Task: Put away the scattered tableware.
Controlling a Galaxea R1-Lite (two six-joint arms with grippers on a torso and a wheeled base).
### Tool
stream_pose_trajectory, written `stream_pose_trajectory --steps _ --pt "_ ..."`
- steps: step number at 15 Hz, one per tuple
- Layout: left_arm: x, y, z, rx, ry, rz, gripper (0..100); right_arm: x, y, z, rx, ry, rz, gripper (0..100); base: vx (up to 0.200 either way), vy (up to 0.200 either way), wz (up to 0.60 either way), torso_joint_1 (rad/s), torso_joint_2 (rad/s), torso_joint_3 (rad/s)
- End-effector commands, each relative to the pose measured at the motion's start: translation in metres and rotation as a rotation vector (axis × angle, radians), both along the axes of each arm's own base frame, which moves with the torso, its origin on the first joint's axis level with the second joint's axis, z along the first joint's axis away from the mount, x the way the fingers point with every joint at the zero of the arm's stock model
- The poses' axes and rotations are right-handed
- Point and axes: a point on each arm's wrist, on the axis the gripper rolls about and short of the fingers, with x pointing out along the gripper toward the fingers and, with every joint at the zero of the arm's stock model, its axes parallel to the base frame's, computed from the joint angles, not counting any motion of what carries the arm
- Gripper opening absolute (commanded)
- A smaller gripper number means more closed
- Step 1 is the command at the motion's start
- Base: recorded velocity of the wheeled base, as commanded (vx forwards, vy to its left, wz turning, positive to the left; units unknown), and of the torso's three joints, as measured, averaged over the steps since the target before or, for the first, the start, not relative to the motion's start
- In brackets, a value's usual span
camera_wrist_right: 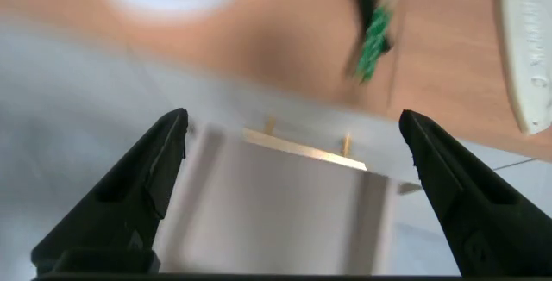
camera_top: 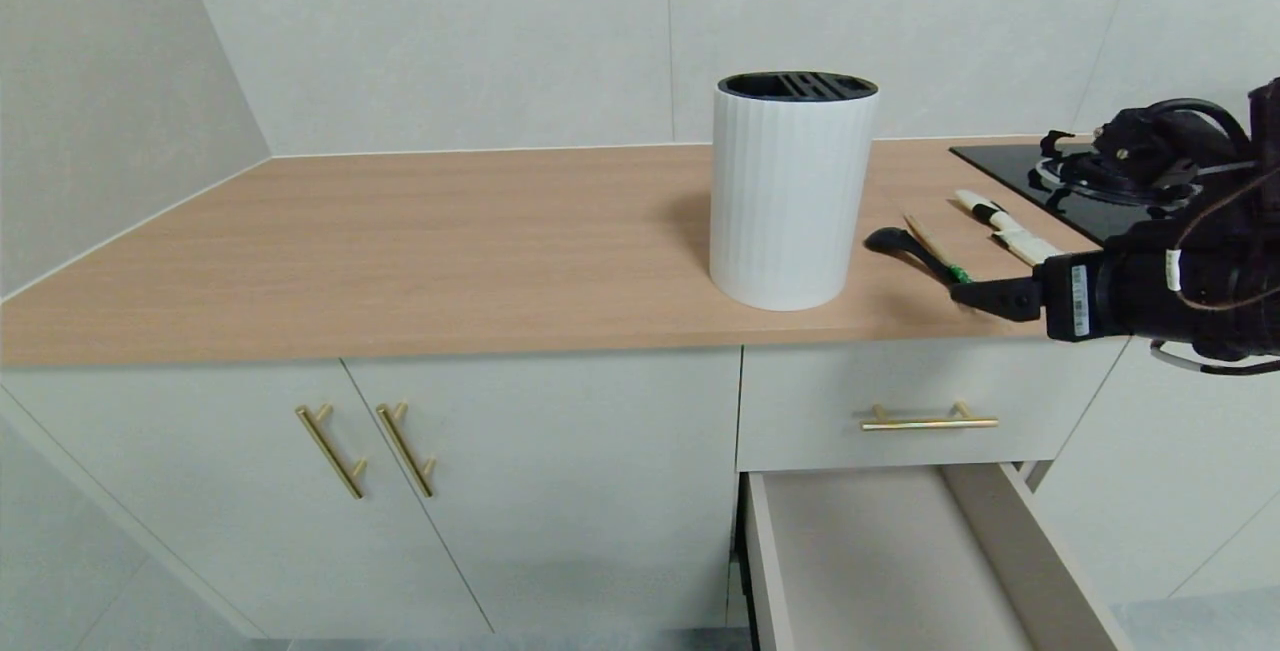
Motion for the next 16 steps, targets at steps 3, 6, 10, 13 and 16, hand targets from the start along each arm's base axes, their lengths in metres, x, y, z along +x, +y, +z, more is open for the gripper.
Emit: stream_pose_trajectory --steps 3,6,10,13,16 --pt "0.000 0.000 0.000 0.000 0.001 0.000 100 0.043 0.006 -0.012 -0.003 0.034 -0.170 100 0.000 0.000 0.00 0.000 0.00 0.000" --pt "0.000 0.000 0.000 0.000 0.001 -0.002 100 0.066 0.012 -0.031 0.002 0.041 -0.199 100 0.000 0.000 0.00 0.000 0.00 0.000" --pt "0.000 0.000 0.000 0.000 0.001 0.000 100 0.079 0.005 -0.041 -0.008 0.053 -0.241 100 0.000 0.000 0.00 0.000 0.00 0.000" --pt "0.000 0.000 0.000 0.000 0.001 0.000 100 0.082 0.003 -0.041 -0.007 0.051 -0.250 100 0.000 0.000 0.00 0.000 0.00 0.000" --pt "0.000 0.000 0.000 0.000 0.001 0.000 100 0.081 0.002 -0.040 -0.006 0.050 -0.252 100 0.000 0.000 0.00 0.000 0.00 0.000"
